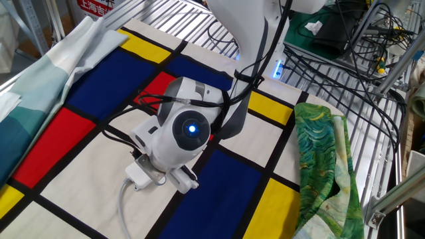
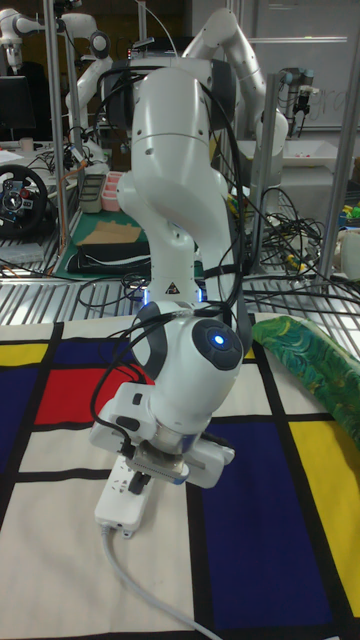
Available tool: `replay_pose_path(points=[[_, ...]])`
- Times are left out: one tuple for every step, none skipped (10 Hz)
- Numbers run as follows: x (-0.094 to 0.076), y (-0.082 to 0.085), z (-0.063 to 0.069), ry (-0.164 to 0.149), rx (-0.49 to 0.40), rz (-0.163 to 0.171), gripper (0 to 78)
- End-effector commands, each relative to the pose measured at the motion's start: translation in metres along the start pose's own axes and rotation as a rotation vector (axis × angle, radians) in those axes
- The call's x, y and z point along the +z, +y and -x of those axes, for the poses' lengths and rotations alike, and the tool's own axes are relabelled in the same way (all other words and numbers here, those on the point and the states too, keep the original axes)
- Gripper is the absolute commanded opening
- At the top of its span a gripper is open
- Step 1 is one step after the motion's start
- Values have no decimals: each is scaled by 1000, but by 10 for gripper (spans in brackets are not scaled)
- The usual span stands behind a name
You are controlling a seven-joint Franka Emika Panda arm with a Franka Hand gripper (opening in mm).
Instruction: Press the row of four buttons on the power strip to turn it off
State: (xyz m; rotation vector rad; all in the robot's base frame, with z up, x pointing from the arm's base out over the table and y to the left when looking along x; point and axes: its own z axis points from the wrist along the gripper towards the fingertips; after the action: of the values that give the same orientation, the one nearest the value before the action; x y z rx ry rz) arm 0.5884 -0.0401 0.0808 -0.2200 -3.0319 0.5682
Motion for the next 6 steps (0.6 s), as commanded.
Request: replay_pose_path(points=[[0, -3, -4, 13, -9, -1, 0], [-3, -5, -5, 17, -12, -1, 0], [-4, -6, -5, 18, -12, 0, 0], [-8, -7, -5, 22, -10, 2, 0], [-11, -7, -5, 26, -7, 3, 0], [-14, -8, -7, 33, -6, 2, 0]])
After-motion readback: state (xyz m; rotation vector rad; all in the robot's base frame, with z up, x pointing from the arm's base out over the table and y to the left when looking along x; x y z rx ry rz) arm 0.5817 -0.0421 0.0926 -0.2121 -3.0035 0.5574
